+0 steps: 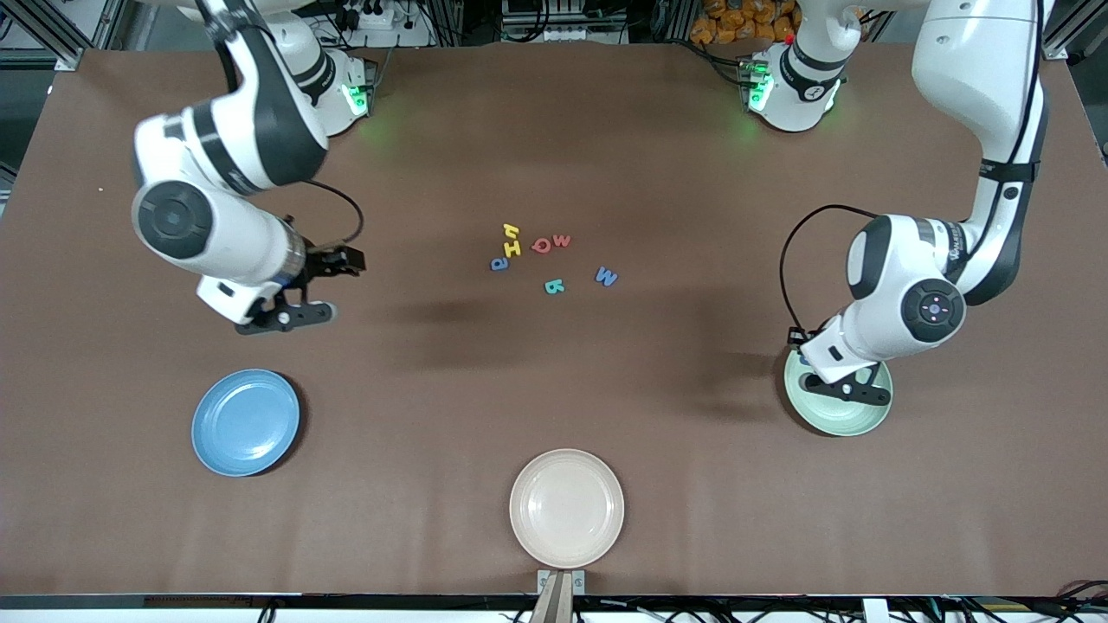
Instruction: Sort uppercase to blue plate, lowercase to green plate
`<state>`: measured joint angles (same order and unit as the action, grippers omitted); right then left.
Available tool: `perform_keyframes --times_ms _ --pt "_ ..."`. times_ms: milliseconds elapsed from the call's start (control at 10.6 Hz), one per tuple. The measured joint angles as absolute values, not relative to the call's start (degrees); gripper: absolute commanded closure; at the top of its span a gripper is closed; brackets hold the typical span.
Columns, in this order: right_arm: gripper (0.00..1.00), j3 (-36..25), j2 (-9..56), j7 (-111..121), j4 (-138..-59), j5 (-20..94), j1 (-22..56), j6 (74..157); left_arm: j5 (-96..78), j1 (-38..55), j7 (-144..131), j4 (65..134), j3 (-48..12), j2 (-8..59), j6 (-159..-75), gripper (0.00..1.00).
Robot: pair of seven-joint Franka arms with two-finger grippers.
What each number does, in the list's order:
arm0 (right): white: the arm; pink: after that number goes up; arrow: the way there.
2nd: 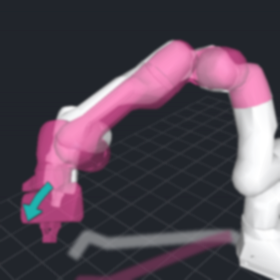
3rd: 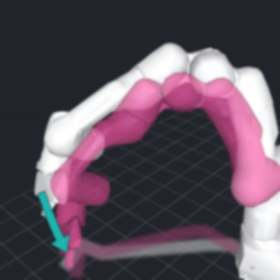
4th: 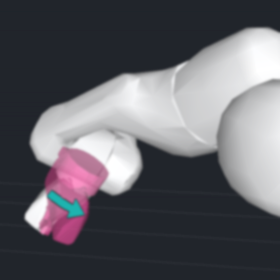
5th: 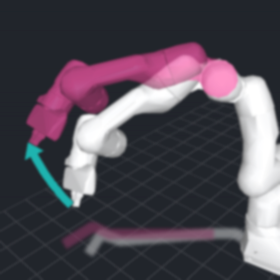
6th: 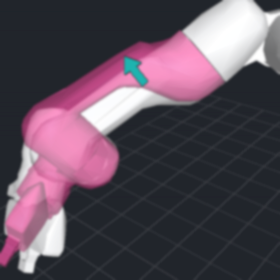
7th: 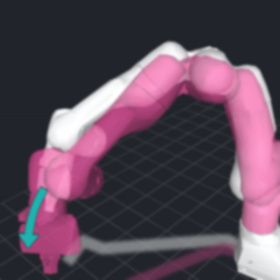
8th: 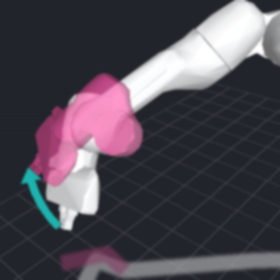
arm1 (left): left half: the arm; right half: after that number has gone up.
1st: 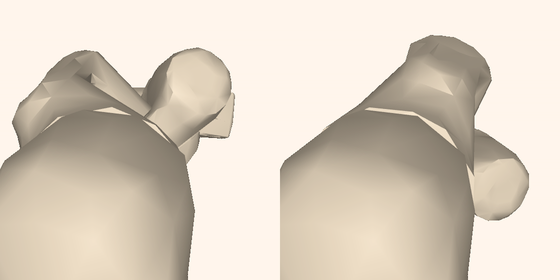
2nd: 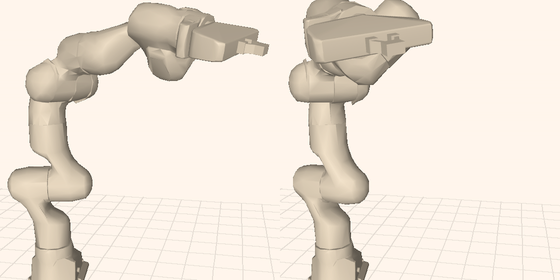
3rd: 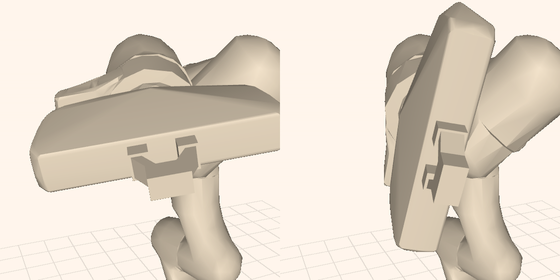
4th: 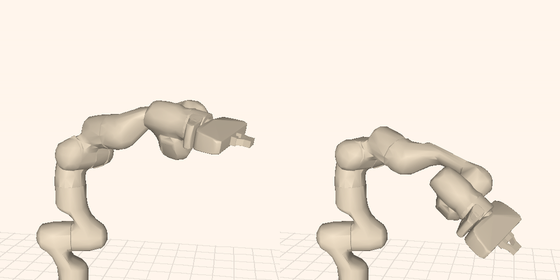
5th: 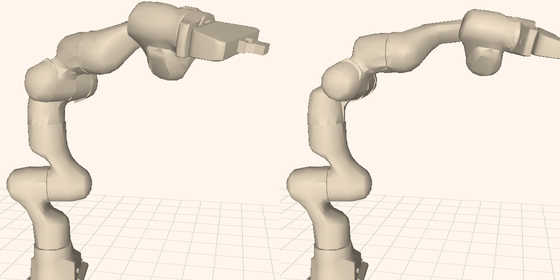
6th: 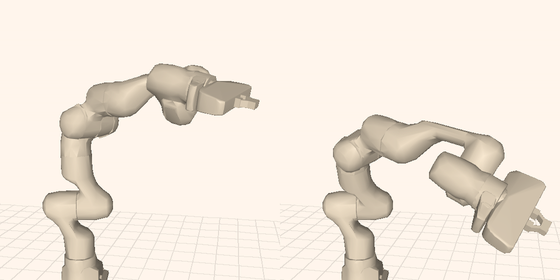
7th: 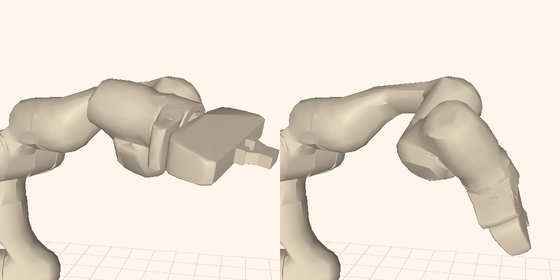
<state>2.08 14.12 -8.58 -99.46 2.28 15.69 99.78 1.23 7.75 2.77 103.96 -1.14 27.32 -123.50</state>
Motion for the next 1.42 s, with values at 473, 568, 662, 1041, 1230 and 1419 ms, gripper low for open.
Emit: perform_keyframes --times_ms 473,568,662,1041,1230,1419 --pt "0.0 1.9 15.7 -8.6 -98.1 1.5 15.8 100.6 1.2 4.4 4.6 104.0 -1.1 30.4 -126.4 1.0" --pt "0.0 1.9 15.7 -8.6 -98.0 1.1 16.0 100.6 1.2 3.9 5.3 104.0 -1.1 31.1 -127.6 1.0" --pt "0.0 1.9 15.7 -8.6 -97.7 0.5 16.3 100.6 1.2 3.5 5.6 104.0 -0.9 31.7 -128.4 0.92" --pt "0.0 1.4 15.4 -8.6 -93.4 -3.5 15.7 95.5 1.2 3.4 5.7 103.1 -0.5 33.1 -129.3 0.0" --pt "0.0 1.1 15.9 -8.5 -93.5 -3.6 13.6 96.7 1.2 3.4 5.7 102.7 0.0 33.1 -129.3 0.0" --pt "0.0 1.3 17.7 -8.5 -93.8 -3.4 13.9 100.8 1.2 3.4 5.9 101.8 0.1 32.8 -129.4 0.0"
